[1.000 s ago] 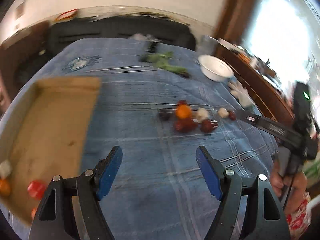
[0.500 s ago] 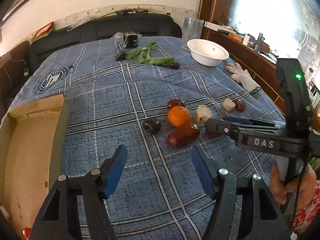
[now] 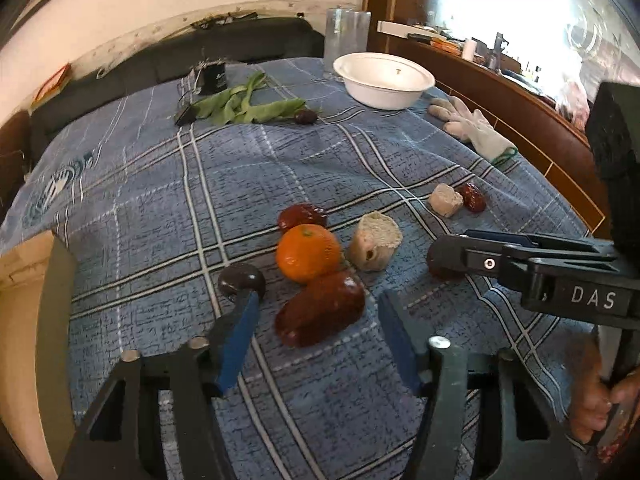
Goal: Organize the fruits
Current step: 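Grasp a large red date with the left tool while the right tool grasps another red date, then carry both red dates into the box and open both tools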
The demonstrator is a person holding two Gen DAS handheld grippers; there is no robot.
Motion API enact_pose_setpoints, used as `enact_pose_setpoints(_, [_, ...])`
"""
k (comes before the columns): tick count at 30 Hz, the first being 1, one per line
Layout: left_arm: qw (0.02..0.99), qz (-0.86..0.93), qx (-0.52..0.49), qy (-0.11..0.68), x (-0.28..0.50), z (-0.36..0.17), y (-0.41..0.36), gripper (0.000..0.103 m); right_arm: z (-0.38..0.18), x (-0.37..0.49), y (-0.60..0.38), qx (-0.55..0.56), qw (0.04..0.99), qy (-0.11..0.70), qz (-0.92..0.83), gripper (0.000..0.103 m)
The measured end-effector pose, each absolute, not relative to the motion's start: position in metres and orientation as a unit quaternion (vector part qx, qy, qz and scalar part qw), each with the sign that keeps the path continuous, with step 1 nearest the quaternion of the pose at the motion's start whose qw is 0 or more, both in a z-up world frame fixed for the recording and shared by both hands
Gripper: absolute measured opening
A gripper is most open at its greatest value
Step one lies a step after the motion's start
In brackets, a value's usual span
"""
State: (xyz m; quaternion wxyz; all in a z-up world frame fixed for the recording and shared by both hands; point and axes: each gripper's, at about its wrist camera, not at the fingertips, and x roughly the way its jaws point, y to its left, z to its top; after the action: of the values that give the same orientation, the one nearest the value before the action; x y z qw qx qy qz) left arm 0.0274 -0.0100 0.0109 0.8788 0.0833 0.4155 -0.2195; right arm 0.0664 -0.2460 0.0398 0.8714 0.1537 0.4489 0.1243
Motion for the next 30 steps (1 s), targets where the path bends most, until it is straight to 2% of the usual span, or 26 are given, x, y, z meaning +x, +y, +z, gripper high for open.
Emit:
enact_pose_setpoints(1, [0.877,-0.221,0.087,0.417,0.027,0.009,-0.011,0.044,0.04,0.066,-0.245,0.151,0.872,0.449,0.124,0.048])
enact_pose_setpoints(12, [0.894,-0.188,0.038,0.404,0.007,0.032,0.021,0.044,0.043,0.062,-0.233,0.135,0.88,0.433,0.139,0.048])
enact_pose_setpoints(17, [0.908,-0.146,-0.011,0.393,-0.03,0.056,0.085,0.044,0.047,0.057,-0.222,0.118,0.887,0.421,0.148,0.048])
enact_pose_setpoints(22, [0.916,-0.051,-0.034,0.396,-0.056,0.073,0.182,0.044,0.062,0.045,-0.2,0.097,0.896,0.404,0.157,0.048])
enact_pose_setpoints(30, [0.89,0.062,-0.085,0.443,-0.051,0.061,0.303,0.044,0.109,0.025,-0.096,0.08,0.874,0.392,0.275,0.049])
